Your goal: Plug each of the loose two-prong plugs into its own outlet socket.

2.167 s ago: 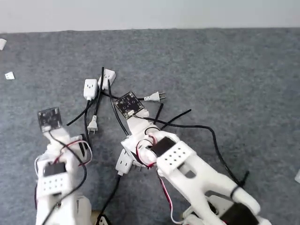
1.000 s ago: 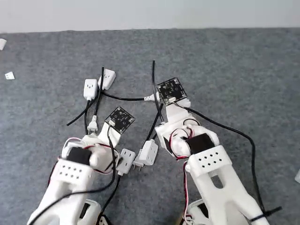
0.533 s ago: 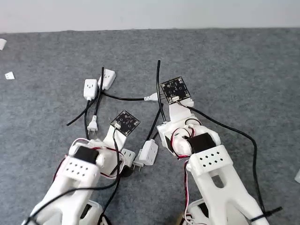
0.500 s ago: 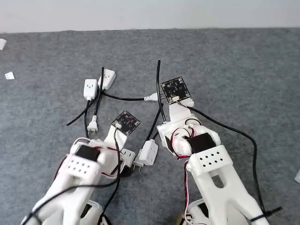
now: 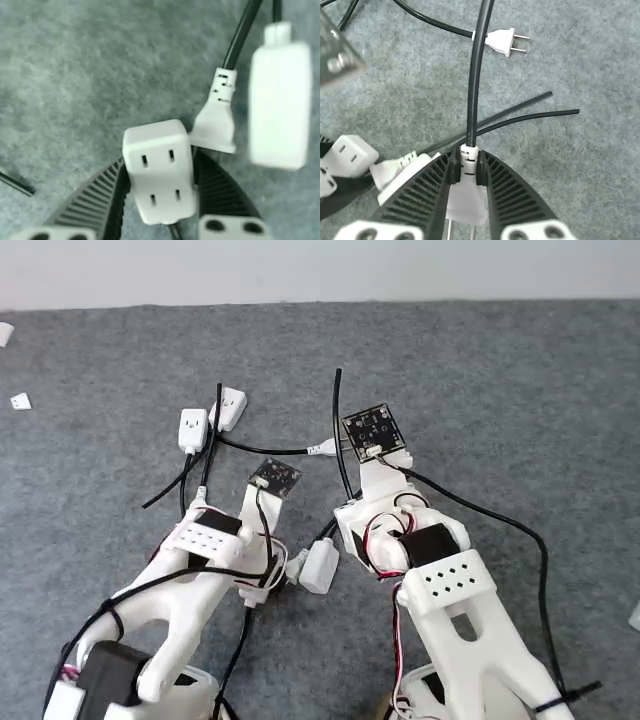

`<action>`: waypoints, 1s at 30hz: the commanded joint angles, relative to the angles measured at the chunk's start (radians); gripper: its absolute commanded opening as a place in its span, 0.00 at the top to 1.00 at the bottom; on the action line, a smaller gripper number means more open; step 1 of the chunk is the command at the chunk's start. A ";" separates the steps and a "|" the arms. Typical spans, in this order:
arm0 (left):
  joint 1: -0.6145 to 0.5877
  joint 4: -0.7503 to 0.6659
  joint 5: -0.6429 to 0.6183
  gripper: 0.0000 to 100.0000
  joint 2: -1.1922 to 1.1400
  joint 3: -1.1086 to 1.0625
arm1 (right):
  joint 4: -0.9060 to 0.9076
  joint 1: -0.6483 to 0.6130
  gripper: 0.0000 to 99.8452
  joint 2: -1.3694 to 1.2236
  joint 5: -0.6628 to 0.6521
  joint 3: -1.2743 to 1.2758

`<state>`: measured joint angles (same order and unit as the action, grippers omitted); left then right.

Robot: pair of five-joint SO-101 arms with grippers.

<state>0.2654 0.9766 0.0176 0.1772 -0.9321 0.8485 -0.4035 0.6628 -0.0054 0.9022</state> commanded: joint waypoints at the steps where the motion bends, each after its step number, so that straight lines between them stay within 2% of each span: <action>1: 0.002 -0.046 -0.083 0.93 -0.005 0.054 | 0.004 0.012 0.99 0.036 0.011 -0.011; 8: -0.009 -0.129 -0.336 0.93 -0.015 0.117 | -0.010 0.012 0.99 0.028 0.011 -0.011; 12: -0.005 -0.132 -0.411 0.93 -0.017 0.171 | -0.010 0.012 0.99 0.028 0.011 -0.011; 16: -0.008 -0.132 -0.413 0.93 -0.052 0.217 | -0.010 0.012 0.99 0.028 0.011 -0.011; 19: -0.015 -0.126 -0.408 0.93 -0.184 0.288 | -0.010 0.012 0.99 0.027 0.012 -0.011; 24: -0.066 0.038 -0.371 0.91 -0.381 0.503 | -0.007 0.012 0.99 0.031 0.012 -0.011; 26: -0.066 0.063 -0.327 0.89 -0.414 0.538 | -0.007 0.012 0.99 0.031 0.012 -0.011; 30: -0.066 0.095 -0.327 0.83 -0.417 0.544 | -0.007 0.012 0.99 0.031 0.012 -0.011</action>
<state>0.2148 1.0533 -0.3199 -0.2355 -0.4258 0.8485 -0.4035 0.6628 -0.0054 0.9022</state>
